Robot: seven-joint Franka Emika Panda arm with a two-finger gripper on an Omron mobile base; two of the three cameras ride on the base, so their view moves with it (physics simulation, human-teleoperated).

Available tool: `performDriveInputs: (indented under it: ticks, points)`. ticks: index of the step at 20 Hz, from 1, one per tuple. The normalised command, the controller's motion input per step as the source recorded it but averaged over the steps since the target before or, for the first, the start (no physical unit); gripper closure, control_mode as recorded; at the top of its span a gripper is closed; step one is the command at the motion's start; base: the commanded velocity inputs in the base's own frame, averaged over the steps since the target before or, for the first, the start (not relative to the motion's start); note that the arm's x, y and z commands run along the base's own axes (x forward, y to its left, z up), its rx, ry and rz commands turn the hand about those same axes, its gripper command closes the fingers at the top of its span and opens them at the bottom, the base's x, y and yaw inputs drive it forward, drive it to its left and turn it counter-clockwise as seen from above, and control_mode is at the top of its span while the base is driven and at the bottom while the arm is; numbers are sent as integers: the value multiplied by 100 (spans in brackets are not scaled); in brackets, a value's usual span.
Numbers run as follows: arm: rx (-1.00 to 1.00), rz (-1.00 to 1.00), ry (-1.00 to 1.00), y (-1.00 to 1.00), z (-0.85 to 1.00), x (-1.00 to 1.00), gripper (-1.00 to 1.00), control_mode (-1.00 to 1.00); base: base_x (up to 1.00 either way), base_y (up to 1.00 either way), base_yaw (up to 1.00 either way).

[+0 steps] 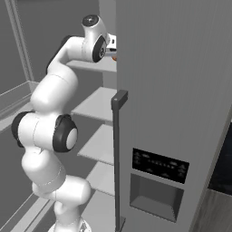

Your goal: Pick up the tangerine and peach from the fridge and place one fruit on each plate on the dining counter.

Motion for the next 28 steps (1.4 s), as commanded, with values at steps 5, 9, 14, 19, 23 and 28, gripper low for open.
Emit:
performDriveInputs:
  ticks: [5,9,14,19,23,28]
  points:
    - [0,0,-15,0,0,0,-100,-100,0,0,0]
    - [0,0,-9,0,0,0,-100,-100,0,0,0]
    - [0,1,0,-2,0,22,-100,-100,0,0,0]
    - [0,1,0,-10,0,50,-100,-100,0,0,0]
    - [0,2,0,-18,0,30,-100,-100,0,0,0]
    - [0,0,6,-4,0,13,-100,-100,0,0,0]
